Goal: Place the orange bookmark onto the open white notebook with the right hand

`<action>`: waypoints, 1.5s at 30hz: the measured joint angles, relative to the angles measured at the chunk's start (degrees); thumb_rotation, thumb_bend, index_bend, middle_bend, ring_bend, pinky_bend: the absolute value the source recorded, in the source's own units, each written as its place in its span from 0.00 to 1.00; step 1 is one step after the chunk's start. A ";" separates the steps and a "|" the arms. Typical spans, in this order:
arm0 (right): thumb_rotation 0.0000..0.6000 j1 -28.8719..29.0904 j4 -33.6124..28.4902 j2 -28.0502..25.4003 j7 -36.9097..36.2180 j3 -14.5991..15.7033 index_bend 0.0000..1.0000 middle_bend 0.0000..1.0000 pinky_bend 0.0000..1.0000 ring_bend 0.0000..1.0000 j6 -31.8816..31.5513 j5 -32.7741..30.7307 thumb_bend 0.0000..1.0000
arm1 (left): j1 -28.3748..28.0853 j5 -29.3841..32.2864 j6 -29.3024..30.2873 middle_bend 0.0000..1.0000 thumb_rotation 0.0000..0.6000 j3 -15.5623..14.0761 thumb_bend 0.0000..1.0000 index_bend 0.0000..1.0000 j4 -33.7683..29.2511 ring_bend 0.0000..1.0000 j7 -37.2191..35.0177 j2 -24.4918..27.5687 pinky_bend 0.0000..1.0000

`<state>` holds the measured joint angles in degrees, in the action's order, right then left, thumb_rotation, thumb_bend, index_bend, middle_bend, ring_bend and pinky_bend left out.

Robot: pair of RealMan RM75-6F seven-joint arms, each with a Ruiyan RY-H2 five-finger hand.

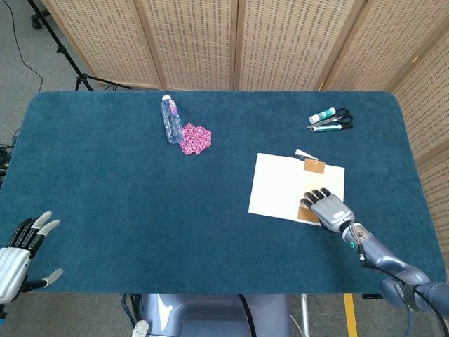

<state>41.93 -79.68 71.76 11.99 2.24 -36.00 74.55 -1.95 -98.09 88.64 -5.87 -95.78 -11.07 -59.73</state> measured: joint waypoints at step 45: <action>1.00 0.06 -0.65 -1.19 -0.85 -0.18 0.12 0.10 0.07 0.00 -1.89 2.65 1.00 | -0.23 0.22 -0.62 0.00 1.00 0.02 0.18 0.00 -0.19 0.00 0.59 -0.11 0.00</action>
<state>41.98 -80.32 70.58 11.15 2.05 -37.89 77.20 -2.17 -97.87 88.02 -5.85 -95.97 -10.48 -59.83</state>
